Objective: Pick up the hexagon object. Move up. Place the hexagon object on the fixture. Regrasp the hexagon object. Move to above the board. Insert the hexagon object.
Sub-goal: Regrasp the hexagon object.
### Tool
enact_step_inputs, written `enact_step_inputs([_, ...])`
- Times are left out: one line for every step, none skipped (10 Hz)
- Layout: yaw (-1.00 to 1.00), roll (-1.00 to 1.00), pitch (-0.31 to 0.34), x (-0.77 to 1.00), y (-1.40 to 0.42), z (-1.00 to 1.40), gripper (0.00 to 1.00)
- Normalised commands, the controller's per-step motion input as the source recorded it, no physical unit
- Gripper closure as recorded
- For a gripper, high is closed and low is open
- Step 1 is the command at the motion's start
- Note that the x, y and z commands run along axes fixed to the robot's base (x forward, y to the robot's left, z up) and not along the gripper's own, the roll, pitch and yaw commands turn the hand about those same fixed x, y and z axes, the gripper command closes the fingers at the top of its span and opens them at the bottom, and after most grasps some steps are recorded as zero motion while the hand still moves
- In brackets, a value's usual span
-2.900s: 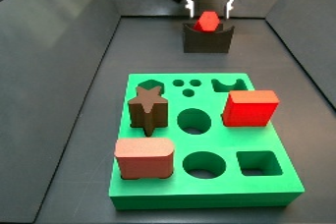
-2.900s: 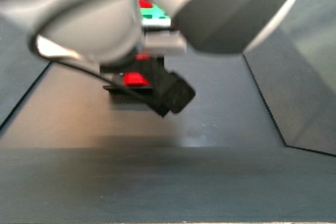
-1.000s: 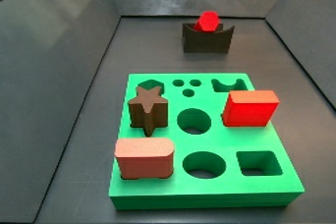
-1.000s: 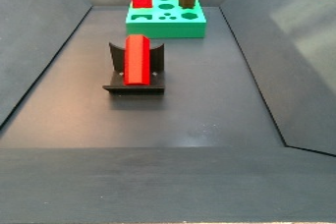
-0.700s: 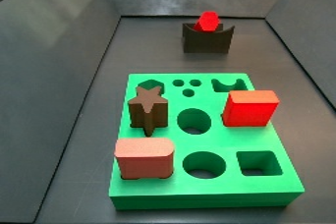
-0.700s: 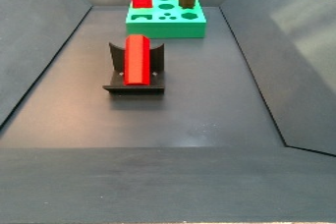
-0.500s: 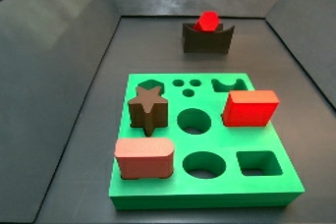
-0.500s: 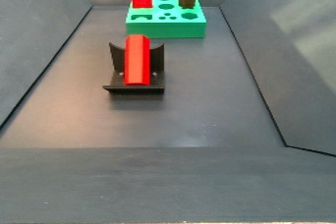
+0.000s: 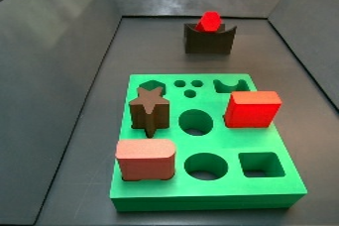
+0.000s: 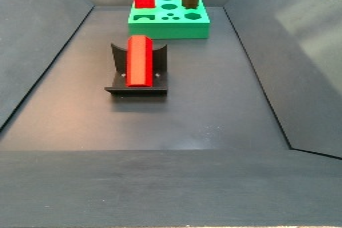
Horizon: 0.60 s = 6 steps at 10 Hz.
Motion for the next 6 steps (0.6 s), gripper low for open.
enact_step_inputs([0.08,1.00,0.122,0.11,-0.04,-0.02,0.00])
enact_step_inputs([0.11,1.00,0.157,0.11,-0.04,-0.02,0.00])
enact_step_inputs([0.13,1.00,0.176,0.11,-0.04,-0.02,0.00])
enact_step_inputs([0.16,0.86,0.182,0.11,-0.05,-0.03,0.00])
enact_step_inputs([0.18,0.68,0.168,0.11,-0.05,-0.03,0.00])
enact_step_inputs([0.21,0.44,0.141,0.12,-0.05,-0.03,0.00])
